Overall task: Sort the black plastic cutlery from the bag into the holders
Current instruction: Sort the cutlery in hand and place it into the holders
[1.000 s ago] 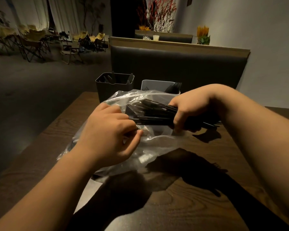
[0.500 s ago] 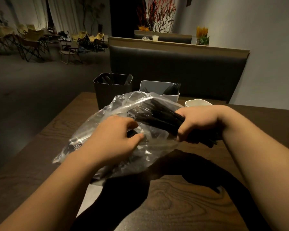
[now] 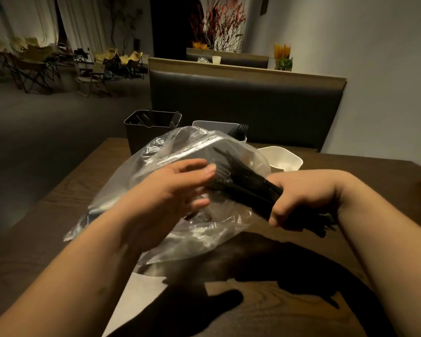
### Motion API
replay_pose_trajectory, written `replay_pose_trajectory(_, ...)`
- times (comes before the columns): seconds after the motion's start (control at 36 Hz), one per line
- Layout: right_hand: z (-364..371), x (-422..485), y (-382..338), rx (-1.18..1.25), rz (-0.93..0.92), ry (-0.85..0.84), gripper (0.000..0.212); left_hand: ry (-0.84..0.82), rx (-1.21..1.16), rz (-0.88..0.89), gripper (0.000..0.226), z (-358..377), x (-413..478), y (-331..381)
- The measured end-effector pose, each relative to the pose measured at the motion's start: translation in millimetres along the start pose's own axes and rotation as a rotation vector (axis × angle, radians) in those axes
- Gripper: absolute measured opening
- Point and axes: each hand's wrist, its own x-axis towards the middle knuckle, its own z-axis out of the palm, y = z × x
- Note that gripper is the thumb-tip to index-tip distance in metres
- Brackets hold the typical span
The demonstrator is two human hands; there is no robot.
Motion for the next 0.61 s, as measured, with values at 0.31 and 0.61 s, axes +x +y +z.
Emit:
replay_pose_trajectory(0.31, 9.9, -2.1, 1.3, 0.055, -0.144, -0.162, 0.048, 0.188, -0.087, -0.045, 0.069, -4.3, 25.3, 20.0)
replay_pose_trajectory(0.61, 38.3, 57.8, -43.1, 0.796, -0.717, 0.385, 0.014, 0.291, 0.033, -0.299, 0.054, -14.1, 51.0, -28.4)
